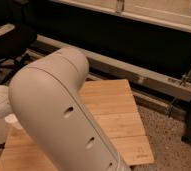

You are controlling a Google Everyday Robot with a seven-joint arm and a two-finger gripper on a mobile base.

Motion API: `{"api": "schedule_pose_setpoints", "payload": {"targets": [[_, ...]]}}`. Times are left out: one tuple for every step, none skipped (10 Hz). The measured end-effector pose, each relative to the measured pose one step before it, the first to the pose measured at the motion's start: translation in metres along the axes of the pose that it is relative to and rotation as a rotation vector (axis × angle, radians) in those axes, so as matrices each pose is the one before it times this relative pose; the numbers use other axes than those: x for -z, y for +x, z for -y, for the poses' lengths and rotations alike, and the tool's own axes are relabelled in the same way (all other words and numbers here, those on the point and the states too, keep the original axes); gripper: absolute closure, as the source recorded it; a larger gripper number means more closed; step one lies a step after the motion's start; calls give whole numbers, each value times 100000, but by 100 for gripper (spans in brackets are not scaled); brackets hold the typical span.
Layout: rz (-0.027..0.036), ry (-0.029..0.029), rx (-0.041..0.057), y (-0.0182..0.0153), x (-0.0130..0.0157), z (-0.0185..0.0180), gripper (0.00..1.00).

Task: Stand the bottle upright

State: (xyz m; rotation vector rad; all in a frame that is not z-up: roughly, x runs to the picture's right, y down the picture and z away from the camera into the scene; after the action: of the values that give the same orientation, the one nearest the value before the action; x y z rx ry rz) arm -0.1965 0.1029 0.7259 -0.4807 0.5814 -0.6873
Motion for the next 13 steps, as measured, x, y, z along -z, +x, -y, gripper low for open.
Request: {"api": "schedule_pose_setpoints", "payload": {"targets": [[-13,118,-316,8,223,-9,68],[502,-58,-267,-88,181,-16,68],[1699,-79,-505,-251,231,8,68],[1795,-177,-570,-203,190,52,68],[1134,8,-45,-215,166,84,68],[742,252,303,-223,242,108,68],[294,389,680,-219,287,105,68],[-153,392,693,-123,247,104,68],[-547,412,659,1,223,141,68],[-532,249,362,58,109,94,68],[-1414,509,886,115,198,192,68],[-792,317,505,19,111,70,68],[-1041,449,731,-49,175,92,68]]}}
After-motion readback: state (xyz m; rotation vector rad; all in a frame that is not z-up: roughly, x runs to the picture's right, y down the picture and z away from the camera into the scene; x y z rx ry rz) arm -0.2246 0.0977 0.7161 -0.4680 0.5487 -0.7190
